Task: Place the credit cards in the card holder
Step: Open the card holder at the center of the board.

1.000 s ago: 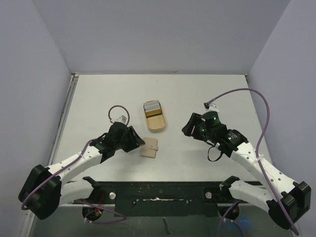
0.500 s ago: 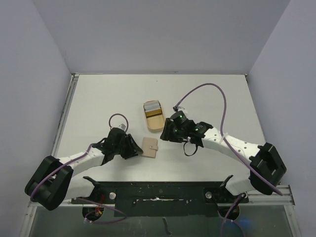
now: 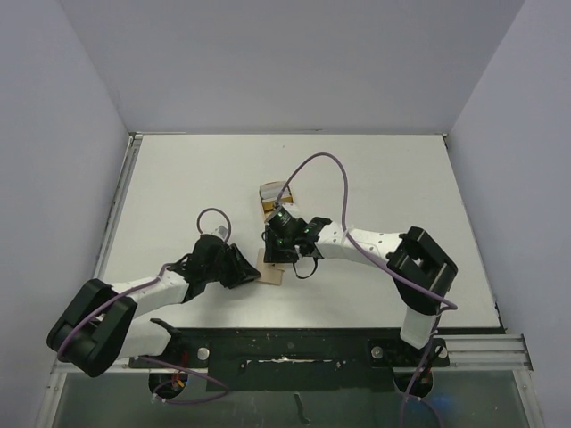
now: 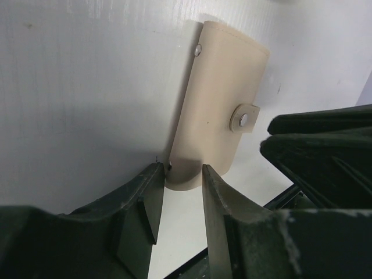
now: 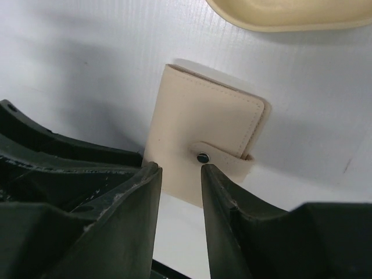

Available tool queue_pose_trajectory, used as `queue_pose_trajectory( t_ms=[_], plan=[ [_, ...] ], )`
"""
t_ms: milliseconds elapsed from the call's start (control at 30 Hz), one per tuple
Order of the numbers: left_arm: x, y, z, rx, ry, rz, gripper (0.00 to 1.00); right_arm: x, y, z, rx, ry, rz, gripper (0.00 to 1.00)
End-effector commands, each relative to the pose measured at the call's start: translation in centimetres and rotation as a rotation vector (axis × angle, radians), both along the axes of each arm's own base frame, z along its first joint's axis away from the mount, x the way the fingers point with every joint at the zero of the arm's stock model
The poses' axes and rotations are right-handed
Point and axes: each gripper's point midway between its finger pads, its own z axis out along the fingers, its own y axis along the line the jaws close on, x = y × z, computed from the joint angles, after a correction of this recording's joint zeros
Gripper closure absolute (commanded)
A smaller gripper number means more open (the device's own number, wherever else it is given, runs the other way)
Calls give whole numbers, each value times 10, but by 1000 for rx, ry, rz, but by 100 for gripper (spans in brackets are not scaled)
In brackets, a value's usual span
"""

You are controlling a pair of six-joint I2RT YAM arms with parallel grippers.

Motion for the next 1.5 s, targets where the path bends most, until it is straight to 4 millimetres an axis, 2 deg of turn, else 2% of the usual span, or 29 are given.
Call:
queue_pose_trajectory(
  t_ms=[0, 400, 633, 700, 800, 1033, 1467],
  plan=[
    [3, -2, 9, -39, -35, 6, 69, 8, 10, 7, -6, -29, 6, 66],
    [-2, -1, 10, -51, -31, 4, 68, 4, -9, -30, -221, 6, -11, 67],
    [-3, 1, 10, -48, -27, 18, 68, -1, -14, -43, -285, 21, 7, 68],
    [-3, 1, 10, -50, -28, 17, 68, -1, -17, -46, -312, 18, 5, 70],
    [-3, 1, 10, -48, -27, 18, 68, -1, -21, -48, -335, 12, 4, 78],
    [-4, 2, 10, -45, -26, 24, 68, 4, -24, -39, -326, -40, 6, 100],
    [-4, 4, 13, -38, -14, 39, 67, 7, -22, -10, -240, -133, 34, 100]
  ],
)
